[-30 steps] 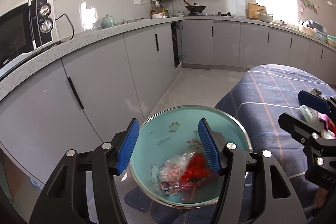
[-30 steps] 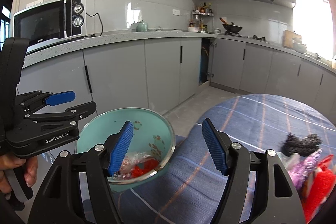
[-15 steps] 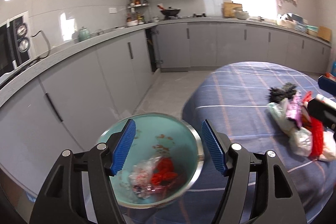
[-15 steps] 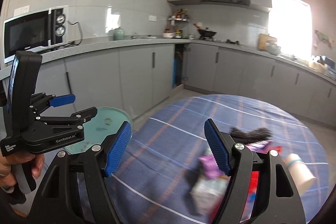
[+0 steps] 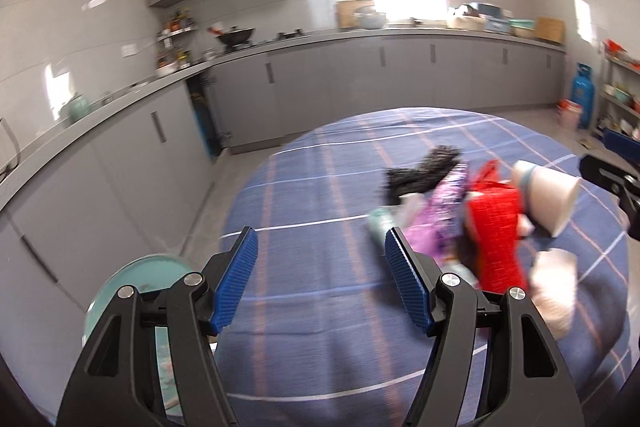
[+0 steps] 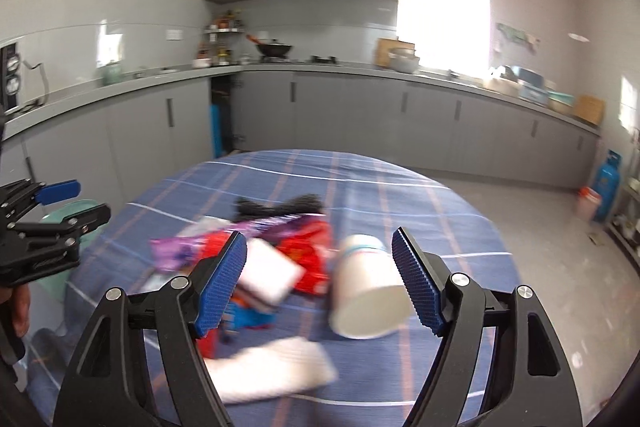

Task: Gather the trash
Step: 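Grasp the red mesh bag with the left tool while the right tool approaches the paper cup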

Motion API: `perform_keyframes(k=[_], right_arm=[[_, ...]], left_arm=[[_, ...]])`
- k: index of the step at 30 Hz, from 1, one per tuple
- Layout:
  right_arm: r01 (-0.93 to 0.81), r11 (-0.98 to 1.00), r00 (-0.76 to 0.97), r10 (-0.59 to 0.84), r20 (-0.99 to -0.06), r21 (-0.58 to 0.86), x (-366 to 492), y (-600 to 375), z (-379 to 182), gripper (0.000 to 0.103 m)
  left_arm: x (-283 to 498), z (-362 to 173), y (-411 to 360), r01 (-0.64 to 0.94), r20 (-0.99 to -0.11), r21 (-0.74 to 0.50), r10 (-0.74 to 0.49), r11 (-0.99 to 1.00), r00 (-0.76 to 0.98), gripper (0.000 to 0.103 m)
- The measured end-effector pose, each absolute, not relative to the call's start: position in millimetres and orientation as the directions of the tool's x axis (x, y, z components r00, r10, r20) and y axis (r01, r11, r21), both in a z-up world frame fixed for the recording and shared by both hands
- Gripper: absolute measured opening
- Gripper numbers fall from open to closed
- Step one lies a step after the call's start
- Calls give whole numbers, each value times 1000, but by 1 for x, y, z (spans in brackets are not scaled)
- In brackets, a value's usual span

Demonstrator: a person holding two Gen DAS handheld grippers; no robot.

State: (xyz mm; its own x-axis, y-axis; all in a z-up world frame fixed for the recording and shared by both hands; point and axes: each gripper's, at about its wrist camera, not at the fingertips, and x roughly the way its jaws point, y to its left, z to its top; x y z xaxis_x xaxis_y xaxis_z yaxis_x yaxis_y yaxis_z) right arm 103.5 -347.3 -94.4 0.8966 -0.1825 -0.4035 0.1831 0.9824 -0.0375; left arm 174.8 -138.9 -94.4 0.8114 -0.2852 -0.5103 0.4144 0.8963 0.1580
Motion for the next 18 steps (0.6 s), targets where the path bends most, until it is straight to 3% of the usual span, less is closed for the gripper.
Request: perform_keyframes(k=[15, 17, 18], right_arm=[[273, 962, 863, -233, -448, 26, 84, -399, -131, 79], [272, 962, 864, -229, -449, 32, 85, -400, -131, 79], [268, 963, 864, -222, -452, 39, 87, -400, -133, 79]], left_arm=[[145, -125, -233, 595, -581, 199, -396, 778, 711, 65], [150, -129, -237, 612, -603, 192, -400, 768, 691, 42], [150, -132, -240, 625, -616, 186, -406, 758, 675, 37]])
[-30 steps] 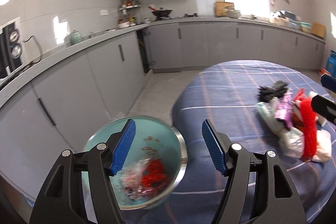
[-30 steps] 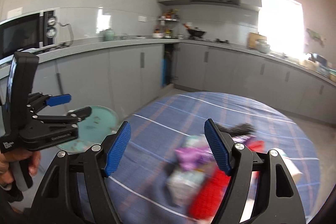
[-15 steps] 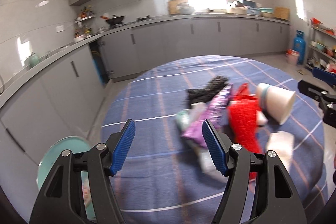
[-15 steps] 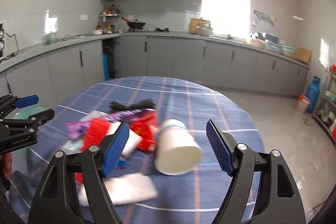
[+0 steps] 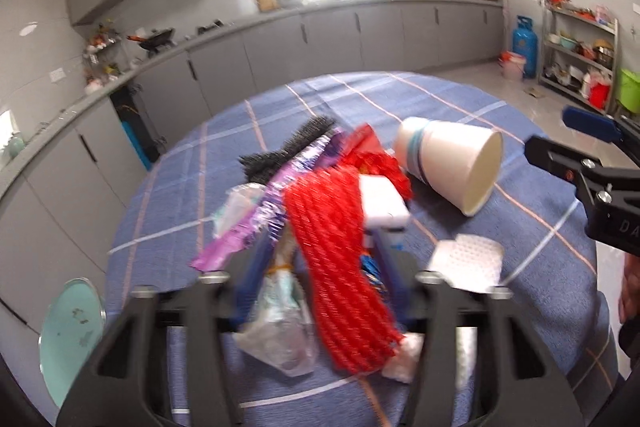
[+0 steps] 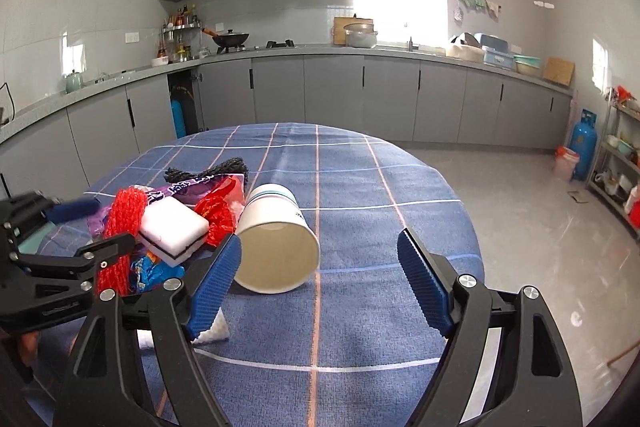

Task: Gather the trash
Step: 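Grasp the red mesh bag with the left tool while the right tool approaches the paper cup, then lift the red mesh bag with the left tool while the right tool grasps the white paper cup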

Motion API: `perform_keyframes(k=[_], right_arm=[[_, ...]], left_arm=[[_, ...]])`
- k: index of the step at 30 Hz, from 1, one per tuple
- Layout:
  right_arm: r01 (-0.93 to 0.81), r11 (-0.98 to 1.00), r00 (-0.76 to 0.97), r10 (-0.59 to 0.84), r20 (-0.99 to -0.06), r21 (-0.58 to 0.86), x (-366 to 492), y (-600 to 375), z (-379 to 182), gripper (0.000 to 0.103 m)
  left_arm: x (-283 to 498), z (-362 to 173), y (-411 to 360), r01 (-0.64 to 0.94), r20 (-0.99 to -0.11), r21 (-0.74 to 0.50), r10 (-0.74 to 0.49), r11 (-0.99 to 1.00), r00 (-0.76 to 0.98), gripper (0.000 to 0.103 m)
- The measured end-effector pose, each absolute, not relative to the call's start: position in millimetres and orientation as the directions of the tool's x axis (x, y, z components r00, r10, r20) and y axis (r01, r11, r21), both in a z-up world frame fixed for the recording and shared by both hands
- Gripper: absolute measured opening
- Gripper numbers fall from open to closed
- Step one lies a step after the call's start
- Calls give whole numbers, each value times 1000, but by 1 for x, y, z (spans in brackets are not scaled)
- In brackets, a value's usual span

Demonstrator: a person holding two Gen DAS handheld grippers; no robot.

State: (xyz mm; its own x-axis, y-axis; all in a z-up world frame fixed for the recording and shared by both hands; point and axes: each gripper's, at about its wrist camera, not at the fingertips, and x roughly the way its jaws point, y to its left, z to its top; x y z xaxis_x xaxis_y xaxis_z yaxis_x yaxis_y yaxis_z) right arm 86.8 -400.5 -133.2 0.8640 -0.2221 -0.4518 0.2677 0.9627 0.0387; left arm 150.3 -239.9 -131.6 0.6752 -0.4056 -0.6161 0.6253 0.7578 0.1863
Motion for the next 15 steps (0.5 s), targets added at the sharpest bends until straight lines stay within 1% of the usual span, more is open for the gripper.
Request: perform_keyframes(k=[1, 2, 4, 7, 11, 12, 15], right_arm=[[264, 963, 865, -216, -453, 44, 89, -400, -134, 80], [260, 964, 866, -210, -453, 51, 90, -400, -135, 81], [257, 965, 869, -203, -452, 60, 94, -399, -134, 86], [247, 967, 866, -192, -461, 60, 102, -396, -133, 87], [227, 973, 859, -182, -478, 36, 117, -388, -130, 90], [225, 974, 856, -182, -484, 33, 121, -387, -130, 92], [211, 977, 831, -163, -531, 29, 138, -387, -137, 93]], left_arm=[[151, -133, -241, 636, -624, 181, -412, 750, 664, 28], [150, -134, -243, 644, -626, 183, -417, 743, 659, 22], [150, -132, -242, 644, -621, 183, -421, 743, 661, 20], [149, -121, -237, 642, -602, 173, -436, 747, 669, 19], [149, -99, -223, 619, -553, 159, -449, 769, 701, 19], [149, -94, -219, 608, -540, 161, -446, 778, 714, 19], [152, -80, -202, 566, -501, 170, -423, 807, 755, 19]])
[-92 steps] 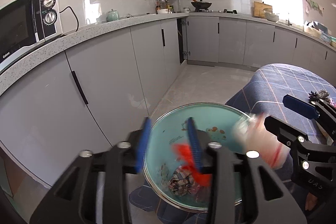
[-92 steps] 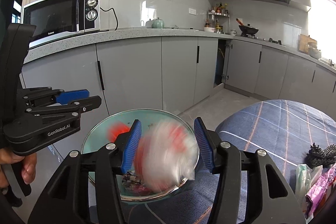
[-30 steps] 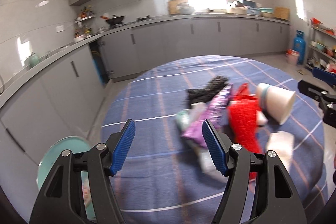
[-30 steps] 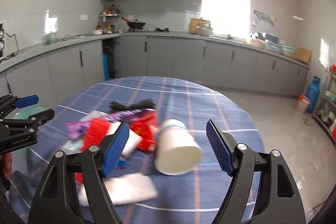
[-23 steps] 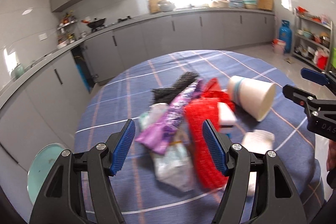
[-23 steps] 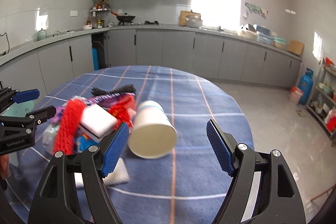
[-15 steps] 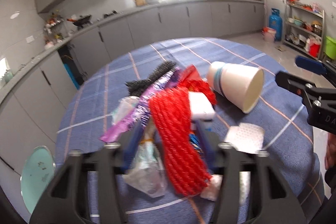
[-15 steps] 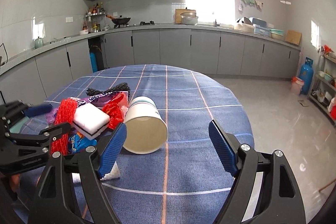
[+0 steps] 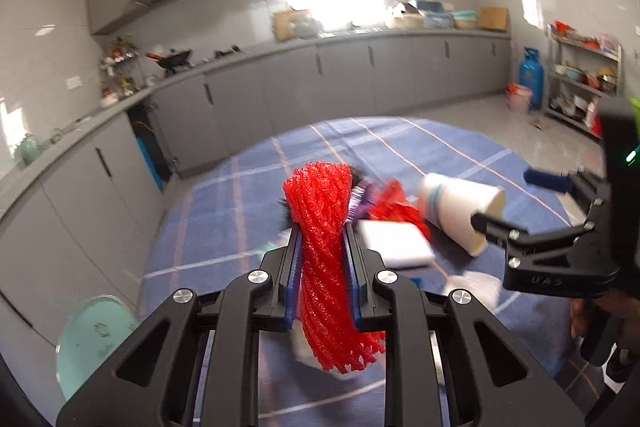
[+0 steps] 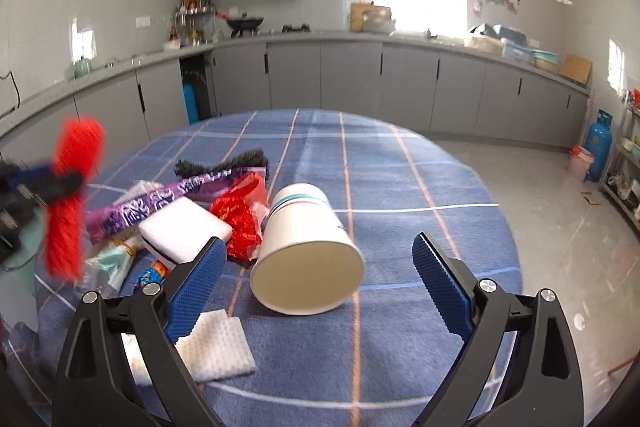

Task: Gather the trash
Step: 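Lift the red mesh bag with the left tool while the right tool grasps the white paper cup, then carry the red mesh bag and the paper cup over the teal bin with both tools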

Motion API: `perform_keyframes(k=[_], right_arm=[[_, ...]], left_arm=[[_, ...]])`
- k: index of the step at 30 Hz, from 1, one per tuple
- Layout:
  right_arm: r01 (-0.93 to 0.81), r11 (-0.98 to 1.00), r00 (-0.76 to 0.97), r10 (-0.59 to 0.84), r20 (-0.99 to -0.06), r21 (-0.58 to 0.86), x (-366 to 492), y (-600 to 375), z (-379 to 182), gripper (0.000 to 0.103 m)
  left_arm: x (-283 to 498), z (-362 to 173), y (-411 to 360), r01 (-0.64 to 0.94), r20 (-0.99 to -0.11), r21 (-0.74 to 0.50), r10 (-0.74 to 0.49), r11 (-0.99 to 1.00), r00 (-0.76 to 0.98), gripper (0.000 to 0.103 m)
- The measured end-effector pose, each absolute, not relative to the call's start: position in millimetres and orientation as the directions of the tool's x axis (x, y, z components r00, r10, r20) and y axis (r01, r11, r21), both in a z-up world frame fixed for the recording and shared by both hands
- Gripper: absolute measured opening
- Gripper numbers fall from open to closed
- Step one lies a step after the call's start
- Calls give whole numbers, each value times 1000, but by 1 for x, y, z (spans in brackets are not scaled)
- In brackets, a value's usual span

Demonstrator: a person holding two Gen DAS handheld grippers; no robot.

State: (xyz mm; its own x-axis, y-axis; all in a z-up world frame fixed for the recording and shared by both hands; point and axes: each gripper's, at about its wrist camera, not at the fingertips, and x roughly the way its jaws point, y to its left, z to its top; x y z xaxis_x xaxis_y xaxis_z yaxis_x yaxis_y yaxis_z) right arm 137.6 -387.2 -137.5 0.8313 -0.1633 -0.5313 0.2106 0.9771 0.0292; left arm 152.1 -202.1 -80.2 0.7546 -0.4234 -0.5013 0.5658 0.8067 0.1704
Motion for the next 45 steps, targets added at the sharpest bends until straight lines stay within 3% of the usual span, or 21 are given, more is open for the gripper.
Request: perform_keyframes(k=[6, 8, 10, 15, 28, 45], right_arm=[[201, 977, 789, -118, -603, 72, 153, -396, -143, 92], [194, 978, 781, -109, -615, 73, 154, -397, -145, 86], [187, 980, 770, -108, -628, 61, 155, -395, -147, 68], [190, 980, 781, -117, -614, 55, 150, -395, -146, 61], [162, 984, 877, -111, -468, 71, 135, -371, -101, 60], [-25, 997, 905, 54, -421, 75, 162, -295, -86, 60]], left_arm=[[174, -83, -170, 490, -515, 137, -361, 861, 777, 19], [178, -86, -164, 478, -522, 132, -349, 868, 778, 19], [181, -90, -159, 471, -532, 130, -340, 872, 776, 19], [187, -94, -144, 454, -540, 128, -322, 881, 778, 19], [195, -88, -103, 362, -518, 138, -244, 922, 820, 19], [205, -87, -50, 232, -509, 147, -127, 962, 851, 19]])
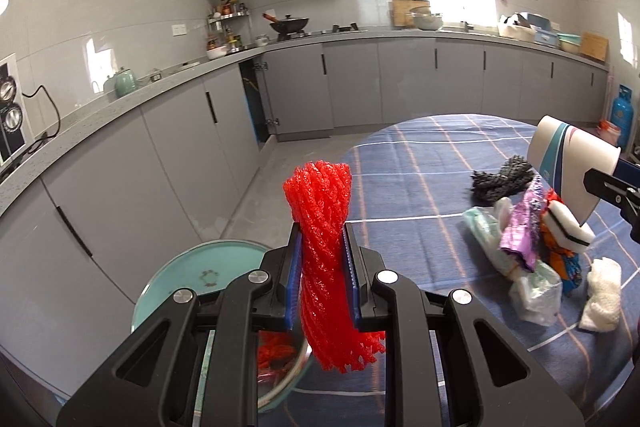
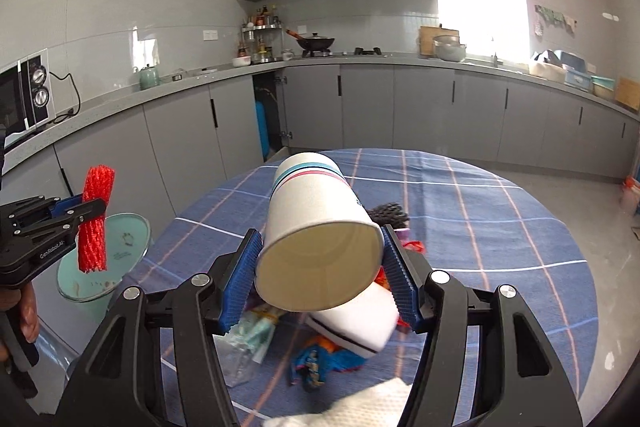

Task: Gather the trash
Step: 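Carry the red mesh bag and the paper cup over the teal bin with both tools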

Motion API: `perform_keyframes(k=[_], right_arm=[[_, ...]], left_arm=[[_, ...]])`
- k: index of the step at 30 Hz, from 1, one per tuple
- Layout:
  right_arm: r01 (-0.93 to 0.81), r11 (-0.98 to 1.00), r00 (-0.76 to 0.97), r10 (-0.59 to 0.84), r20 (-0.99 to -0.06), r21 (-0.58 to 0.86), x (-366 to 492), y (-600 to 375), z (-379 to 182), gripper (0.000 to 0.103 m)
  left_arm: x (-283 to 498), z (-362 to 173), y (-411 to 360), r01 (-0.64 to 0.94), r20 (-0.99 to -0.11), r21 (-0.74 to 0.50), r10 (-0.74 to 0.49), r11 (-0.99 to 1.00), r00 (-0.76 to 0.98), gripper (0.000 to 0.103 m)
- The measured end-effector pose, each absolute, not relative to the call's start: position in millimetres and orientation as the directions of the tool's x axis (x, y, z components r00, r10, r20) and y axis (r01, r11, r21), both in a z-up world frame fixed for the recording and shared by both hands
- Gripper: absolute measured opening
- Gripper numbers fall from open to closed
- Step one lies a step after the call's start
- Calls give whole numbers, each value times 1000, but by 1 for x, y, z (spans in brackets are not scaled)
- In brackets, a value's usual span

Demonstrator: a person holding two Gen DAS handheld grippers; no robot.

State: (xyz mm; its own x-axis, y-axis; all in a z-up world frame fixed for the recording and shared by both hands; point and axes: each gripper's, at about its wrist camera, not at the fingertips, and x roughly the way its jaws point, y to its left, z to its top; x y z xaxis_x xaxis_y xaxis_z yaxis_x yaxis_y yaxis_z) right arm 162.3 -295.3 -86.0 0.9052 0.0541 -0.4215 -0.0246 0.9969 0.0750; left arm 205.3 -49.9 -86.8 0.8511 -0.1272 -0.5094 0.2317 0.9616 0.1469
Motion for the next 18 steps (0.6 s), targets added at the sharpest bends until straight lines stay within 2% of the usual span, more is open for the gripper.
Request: perform_keyframes(k=[18], right_arm=[[-131, 989, 902, 145, -406, 62, 183, -238, -85, 60]], left_arm=[[208, -84, 14, 91, -487, 130, -16, 987, 873, 19]])
